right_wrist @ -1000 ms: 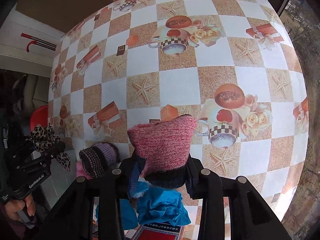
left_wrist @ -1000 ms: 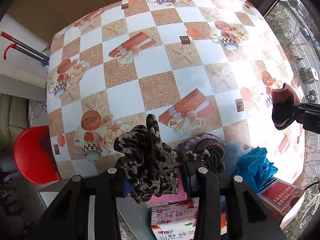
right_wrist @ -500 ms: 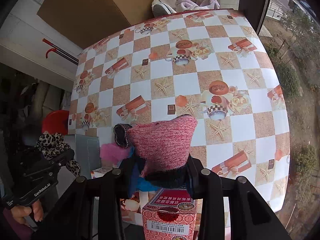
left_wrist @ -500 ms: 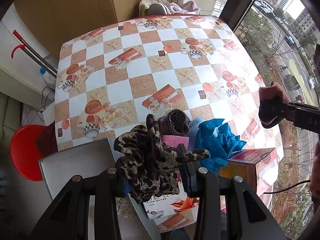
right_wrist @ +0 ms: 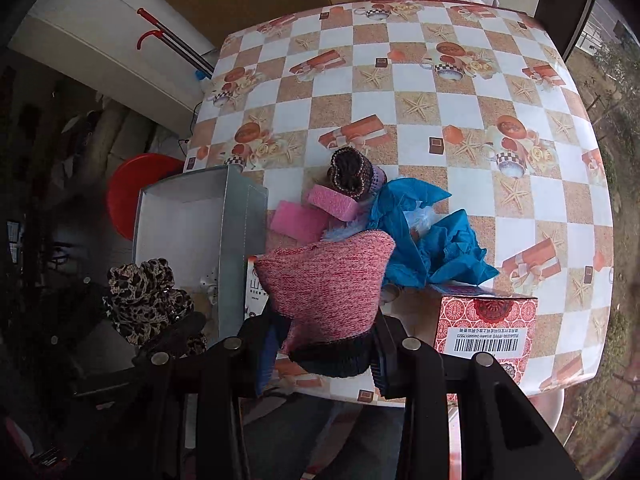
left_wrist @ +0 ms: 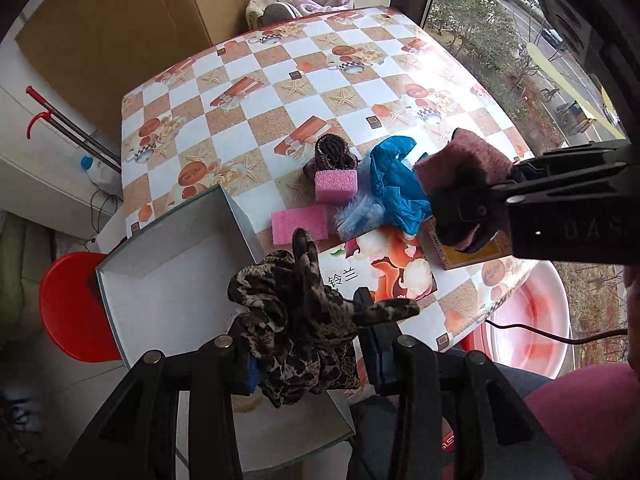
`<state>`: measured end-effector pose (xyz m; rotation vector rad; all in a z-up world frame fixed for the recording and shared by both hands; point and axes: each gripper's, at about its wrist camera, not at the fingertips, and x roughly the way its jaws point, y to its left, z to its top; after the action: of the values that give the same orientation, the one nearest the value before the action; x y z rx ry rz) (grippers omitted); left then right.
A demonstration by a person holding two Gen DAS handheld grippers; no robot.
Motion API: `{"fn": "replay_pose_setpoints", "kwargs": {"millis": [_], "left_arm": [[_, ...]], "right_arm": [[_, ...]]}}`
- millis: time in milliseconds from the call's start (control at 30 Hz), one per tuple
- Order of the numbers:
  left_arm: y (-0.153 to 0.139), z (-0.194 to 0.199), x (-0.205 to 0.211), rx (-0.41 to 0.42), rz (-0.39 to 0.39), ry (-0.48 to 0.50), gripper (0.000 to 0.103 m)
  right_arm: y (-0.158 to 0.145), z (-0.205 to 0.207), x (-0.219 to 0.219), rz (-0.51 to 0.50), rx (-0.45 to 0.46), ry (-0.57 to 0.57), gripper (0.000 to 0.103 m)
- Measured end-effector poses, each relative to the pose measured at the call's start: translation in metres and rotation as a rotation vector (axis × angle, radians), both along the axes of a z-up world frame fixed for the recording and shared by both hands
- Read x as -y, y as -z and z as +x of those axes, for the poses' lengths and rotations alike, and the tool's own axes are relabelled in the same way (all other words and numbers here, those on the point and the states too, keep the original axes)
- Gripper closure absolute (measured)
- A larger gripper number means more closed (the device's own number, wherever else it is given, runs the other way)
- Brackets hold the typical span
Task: Organize soft objects
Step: 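Carry the pink hat and leopard scrunchie over the white box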
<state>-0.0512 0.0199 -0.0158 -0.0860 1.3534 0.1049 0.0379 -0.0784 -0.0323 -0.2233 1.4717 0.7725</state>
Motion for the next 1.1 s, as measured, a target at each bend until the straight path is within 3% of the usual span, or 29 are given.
{"fn": "replay_pose_setpoints", "kwargs": {"millis": [367,1100], "left_arm": [[-0.001,-0.033,-0.014,0.022,-0.022,-0.099,0.06],[0.0,-0.067,-0.029,0.021,-0.034,-0.186,0.059]], "right_arm": [[-0.004,-0.042,-0.035,-0.032,0.02,-0.136,0.064],[-0.003,-0.062,-0.054,-0.048,0.024,-0.196,0.064]]}}
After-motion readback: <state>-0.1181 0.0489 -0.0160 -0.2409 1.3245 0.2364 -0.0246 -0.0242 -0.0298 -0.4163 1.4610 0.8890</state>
